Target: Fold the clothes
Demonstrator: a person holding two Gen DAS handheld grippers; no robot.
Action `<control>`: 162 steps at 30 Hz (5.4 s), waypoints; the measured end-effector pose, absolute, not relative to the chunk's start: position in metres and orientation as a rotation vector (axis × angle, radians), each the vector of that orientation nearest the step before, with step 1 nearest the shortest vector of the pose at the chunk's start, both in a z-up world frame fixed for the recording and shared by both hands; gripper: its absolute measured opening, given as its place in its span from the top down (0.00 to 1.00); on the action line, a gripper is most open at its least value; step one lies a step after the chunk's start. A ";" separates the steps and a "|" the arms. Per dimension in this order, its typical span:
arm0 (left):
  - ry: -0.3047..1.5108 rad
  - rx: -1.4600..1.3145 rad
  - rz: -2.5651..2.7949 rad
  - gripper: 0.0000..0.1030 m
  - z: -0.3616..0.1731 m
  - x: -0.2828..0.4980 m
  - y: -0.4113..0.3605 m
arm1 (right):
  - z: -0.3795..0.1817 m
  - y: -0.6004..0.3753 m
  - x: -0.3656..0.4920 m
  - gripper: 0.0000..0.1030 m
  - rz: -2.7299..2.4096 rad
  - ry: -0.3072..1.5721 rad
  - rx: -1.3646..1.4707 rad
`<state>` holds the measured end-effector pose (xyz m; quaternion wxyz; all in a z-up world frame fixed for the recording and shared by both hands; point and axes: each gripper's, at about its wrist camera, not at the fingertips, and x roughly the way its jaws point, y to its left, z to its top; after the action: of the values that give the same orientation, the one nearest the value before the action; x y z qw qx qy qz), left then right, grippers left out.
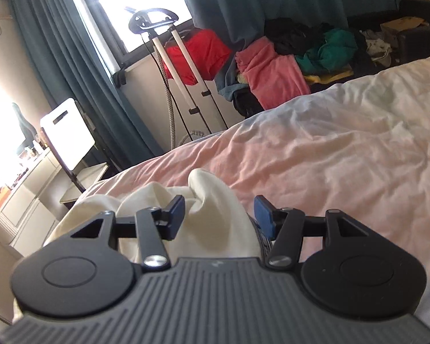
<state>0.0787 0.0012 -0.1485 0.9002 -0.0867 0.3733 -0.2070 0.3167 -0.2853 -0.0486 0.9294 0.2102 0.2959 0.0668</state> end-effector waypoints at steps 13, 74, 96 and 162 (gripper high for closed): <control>0.727 -0.222 -0.548 0.93 -0.166 0.095 0.007 | -0.100 -0.239 0.425 0.87 0.124 0.862 0.232; 0.499 -0.027 -0.628 0.91 -0.082 0.023 -0.023 | -0.109 -0.549 0.075 0.92 -0.486 0.280 1.006; 0.816 -0.376 -0.181 0.26 -0.071 0.024 0.132 | -0.158 -0.582 0.037 0.92 -0.742 0.433 1.122; 0.452 -0.073 0.129 0.03 0.057 0.002 0.079 | -0.045 -0.406 0.055 0.36 -0.391 0.343 0.388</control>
<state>0.0020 0.0795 0.0572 0.9718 -0.0361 0.2240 0.0641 0.0546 -0.4056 -0.0449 0.9478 0.1904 0.1687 -0.1922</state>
